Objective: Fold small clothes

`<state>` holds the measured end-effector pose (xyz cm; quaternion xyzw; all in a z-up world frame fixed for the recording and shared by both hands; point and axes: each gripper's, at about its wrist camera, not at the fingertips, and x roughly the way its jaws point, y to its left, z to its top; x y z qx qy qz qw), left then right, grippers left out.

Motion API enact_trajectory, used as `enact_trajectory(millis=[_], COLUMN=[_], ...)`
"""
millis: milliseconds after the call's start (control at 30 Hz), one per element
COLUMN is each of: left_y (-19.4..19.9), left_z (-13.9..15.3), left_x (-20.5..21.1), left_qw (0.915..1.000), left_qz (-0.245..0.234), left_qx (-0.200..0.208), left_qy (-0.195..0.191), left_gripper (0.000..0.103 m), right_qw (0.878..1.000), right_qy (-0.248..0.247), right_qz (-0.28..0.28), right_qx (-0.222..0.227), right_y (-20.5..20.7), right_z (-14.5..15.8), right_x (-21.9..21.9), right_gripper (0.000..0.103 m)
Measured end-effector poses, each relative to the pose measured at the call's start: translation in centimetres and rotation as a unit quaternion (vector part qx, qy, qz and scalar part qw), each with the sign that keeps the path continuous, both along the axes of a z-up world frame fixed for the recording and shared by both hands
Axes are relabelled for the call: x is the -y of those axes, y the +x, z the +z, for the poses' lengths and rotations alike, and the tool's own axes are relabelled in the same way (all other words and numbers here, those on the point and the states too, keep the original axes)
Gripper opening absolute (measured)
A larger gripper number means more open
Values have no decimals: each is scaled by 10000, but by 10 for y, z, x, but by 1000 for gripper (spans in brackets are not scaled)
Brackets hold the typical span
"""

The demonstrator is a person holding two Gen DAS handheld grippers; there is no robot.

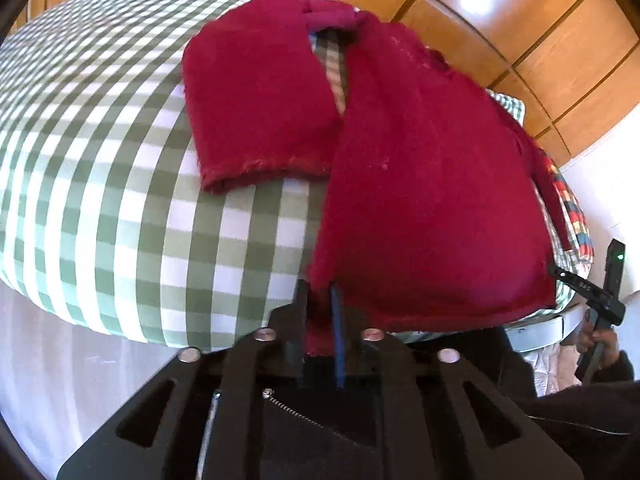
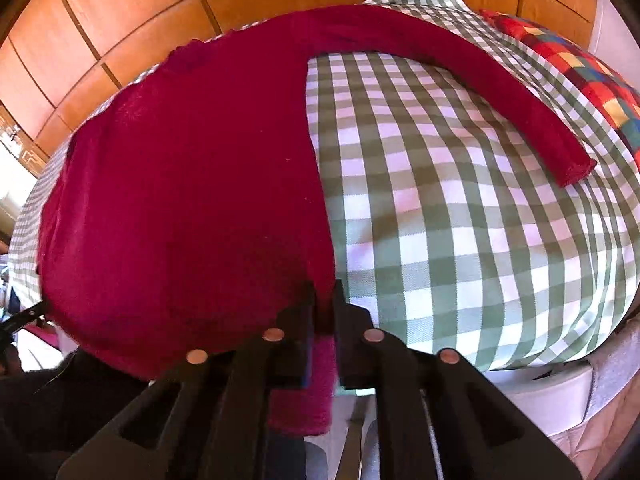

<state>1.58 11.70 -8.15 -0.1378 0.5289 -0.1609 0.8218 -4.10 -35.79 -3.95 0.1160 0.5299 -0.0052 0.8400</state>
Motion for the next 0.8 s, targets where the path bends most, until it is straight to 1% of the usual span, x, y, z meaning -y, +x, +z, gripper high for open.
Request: enact_trajectory(millis=[33, 67, 100, 167, 200, 233, 267, 367, 400, 433, 467, 500, 533, 567, 600, 633, 667, 700, 733, 767, 800], left_y=[-1, -2, -2, -7, -7, -4, -2, 7, 11, 13, 17, 22, 27, 31, 32, 38, 43, 49, 55, 58, 62], left_z=[9, 17, 24, 40, 48, 52, 53, 43, 35, 28, 18, 8, 0, -4, -4, -2, 1, 4, 10, 16, 29], left_x=[-2, -8, -15, -24, -25, -22, -15, 9, 19, 23, 29, 30, 31, 26, 22, 15, 8, 1, -10, -19, -37], left_qw=[9999, 9993, 9979, 9933, 9900, 9848, 9797, 9645, 9557, 9490, 9401, 9342, 9318, 9324, 9348, 9429, 9492, 9567, 9668, 9749, 9811], left_qz=[92, 215, 336, 485, 480, 397, 240, -493, -865, -1152, -1491, -1696, -1841, -1948, -1970, -1943, -1824, -1658, -1506, -1343, -1072], left_qx=[135, 277, 459, 899, 1112, 1324, 1490, 1752, 1808, 1830, 1804, 1742, 1677, 1725, 1732, 1636, 1588, 1514, 1413, 1380, 1440], left_qy=[19, 145, 298, 543, 726, 1050, 1320, 1913, 2154, 2293, 2477, 2613, 2642, 2509, 2392, 2154, 2014, 1852, 1504, 1115, 729], left_gripper=[12, 12, 12, 12, 18, 29, 33, 34, 34, 35, 37, 37, 37, 37, 37, 31, 20, 5, 5, 4, 4], right_qw=[10000, 9999, 9996, 9987, 9980, 9975, 9970, 9954, 9946, 9939, 9929, 9923, 9913, 9904, 9891, 9884, 9882, 9879, 9876, 9875, 9875], right_qy=[10, 45, 59, 25, 53, 112, 179, 418, 514, 597, 678, 695, 677, 663, 657, 623, 574, 512, 460, 342, 247], right_qz=[-18, -66, -193, -295, -322, -305, -264, 78, 226, 359, 537, 663, 864, 1013, 1154, 1255, 1317, 1394, 1449, 1507, 1534], right_qx=[27, 78, 178, 418, 535, 623, 701, 862, 875, 859, 818, 785, 721, 672, 634, 585, 533, 452, 390, 309, 255], right_y=[-1, -1, -2, -5, -4, -2, 1, 17, 23, 29, 35, 41, 48, 52, 57, 61, 64, 66, 68, 70, 71], right_z=[1, 3, 9, 23, 31, 37, 43, 54, 55, 53, 51, 48, 44, 41, 36, 32, 27, 20, 15, 8, 2], right_x=[1, 4, 9, 13, 13, 12, 8, -21, -35, -47, -61, -73, -90, -104, -117, -128, -136, -145, -151, -157, -160], right_gripper=[52, 75, 93, 92, 92, 92, 92, 92, 92, 92, 92, 92, 92, 92, 92, 92, 92, 92, 92, 92, 93])
